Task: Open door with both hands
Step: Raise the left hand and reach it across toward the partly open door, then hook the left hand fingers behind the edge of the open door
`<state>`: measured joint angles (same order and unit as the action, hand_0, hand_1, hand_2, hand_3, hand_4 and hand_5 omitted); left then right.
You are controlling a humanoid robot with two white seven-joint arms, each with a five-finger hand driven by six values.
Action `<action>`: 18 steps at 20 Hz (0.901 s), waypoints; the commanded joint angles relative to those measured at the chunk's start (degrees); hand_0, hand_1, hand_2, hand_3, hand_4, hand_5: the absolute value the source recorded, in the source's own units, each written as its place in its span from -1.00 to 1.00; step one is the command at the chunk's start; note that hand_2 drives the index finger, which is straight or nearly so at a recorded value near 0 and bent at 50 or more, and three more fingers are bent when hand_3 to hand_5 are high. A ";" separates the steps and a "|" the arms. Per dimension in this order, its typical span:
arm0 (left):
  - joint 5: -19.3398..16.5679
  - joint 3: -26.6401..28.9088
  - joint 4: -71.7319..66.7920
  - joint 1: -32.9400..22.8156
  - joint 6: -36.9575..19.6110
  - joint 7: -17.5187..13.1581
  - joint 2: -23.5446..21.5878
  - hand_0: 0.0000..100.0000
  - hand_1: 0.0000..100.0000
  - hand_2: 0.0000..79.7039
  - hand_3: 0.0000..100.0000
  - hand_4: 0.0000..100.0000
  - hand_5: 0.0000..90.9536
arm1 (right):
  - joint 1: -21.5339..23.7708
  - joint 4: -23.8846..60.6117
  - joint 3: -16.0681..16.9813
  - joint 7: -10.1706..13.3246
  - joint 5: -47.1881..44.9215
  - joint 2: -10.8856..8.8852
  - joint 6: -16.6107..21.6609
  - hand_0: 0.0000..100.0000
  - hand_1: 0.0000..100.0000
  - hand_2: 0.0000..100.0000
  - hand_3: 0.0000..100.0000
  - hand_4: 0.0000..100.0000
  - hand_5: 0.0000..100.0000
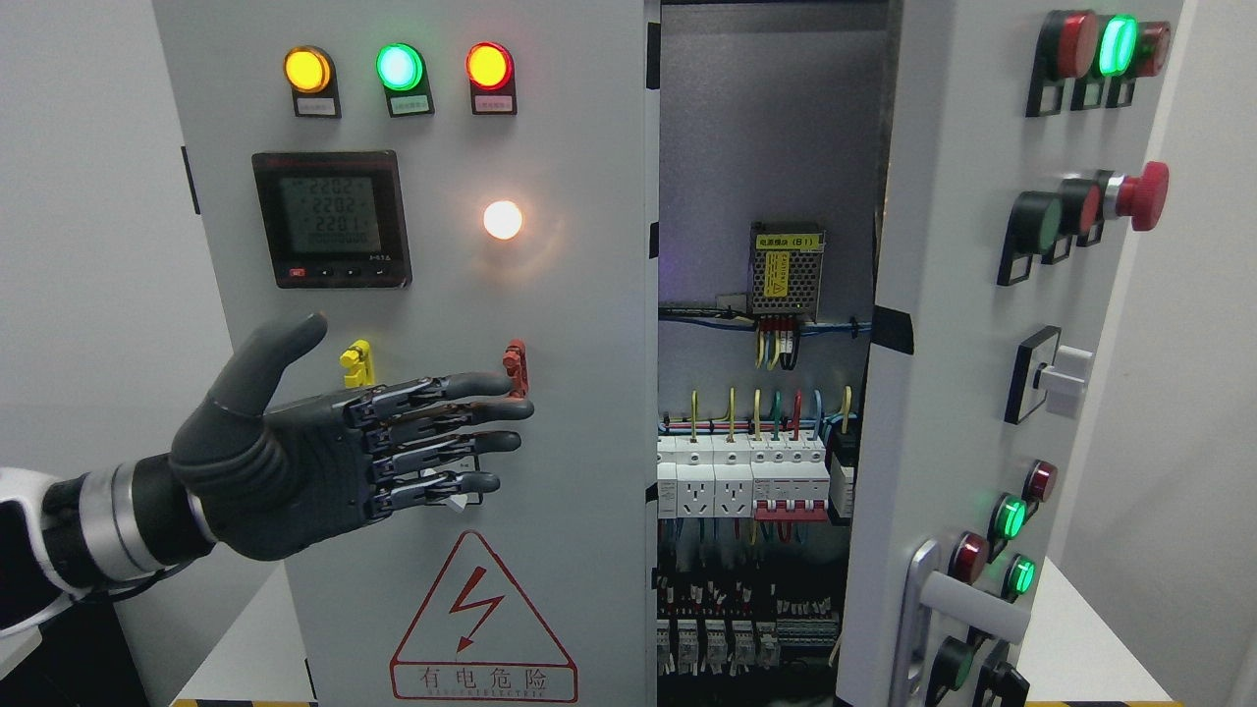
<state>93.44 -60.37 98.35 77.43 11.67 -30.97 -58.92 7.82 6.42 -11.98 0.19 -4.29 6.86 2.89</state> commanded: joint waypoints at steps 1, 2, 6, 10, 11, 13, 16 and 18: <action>4.90 -11.25 -1.32 7.11 -0.34 1.35 9.96 -1.00 -1.00 -1.00 -1.00 -0.94 -1.00 | 0.00 0.00 -0.06 -0.01 -0.02 0.00 0.01 -1.00 -1.00 -1.00 -1.00 -1.00 -1.00; 5.61 -11.87 -1.32 8.43 -0.51 1.44 10.92 -1.00 -1.00 -1.00 -1.00 -0.94 -1.00 | 0.00 0.00 0.02 -0.01 -0.02 0.00 0.01 -1.00 -1.00 -1.00 -1.00 -1.00 -1.00; 8.69 -12.49 -1.76 10.99 -0.51 2.05 14.88 -1.00 -1.00 -1.00 -1.00 -0.94 -1.00 | -0.08 0.00 -0.06 -0.01 -0.02 0.00 0.01 -1.00 -1.00 -1.00 -1.00 -1.00 -1.00; 8.69 -13.11 -4.56 12.39 -0.34 4.60 20.41 -1.00 -1.00 -1.00 -1.00 -0.94 -1.00 | 0.00 0.00 0.02 -0.01 -0.02 0.00 0.01 -1.00 -1.00 -1.00 -1.00 -1.00 -1.00; 8.69 -13.19 -5.44 12.49 -0.34 4.60 21.73 -1.00 -1.00 -1.00 -1.00 -0.94 -1.00 | 0.00 0.00 0.02 -0.01 -0.02 0.00 0.01 -1.00 -1.00 -1.00 -1.00 -1.00 -1.00; 8.60 -13.11 -7.11 12.66 -0.34 4.60 24.36 -1.00 -1.00 -1.00 -1.00 -0.94 -1.00 | 0.00 0.00 -0.06 -0.01 -0.02 0.00 0.01 -1.00 -1.00 -1.00 -1.00 -1.00 -1.00; 8.60 -12.93 -8.17 12.66 -0.34 4.43 27.44 -1.00 -1.00 -1.00 -1.00 -0.93 -1.00 | 0.00 0.00 -0.06 0.07 -0.02 0.00 0.01 -1.00 -1.00 -1.00 -1.00 -1.00 -1.00; 8.69 -12.67 -8.26 12.49 -0.34 4.43 29.12 -1.00 -1.00 -1.00 -1.00 -0.94 -1.00 | 0.00 0.00 0.02 -0.01 -0.02 0.00 0.01 -1.00 -1.00 -1.00 -1.00 -1.00 -1.00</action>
<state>101.66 -70.66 93.88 89.19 11.00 -26.54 -41.22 7.82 6.42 -11.98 0.18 -4.29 6.86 2.89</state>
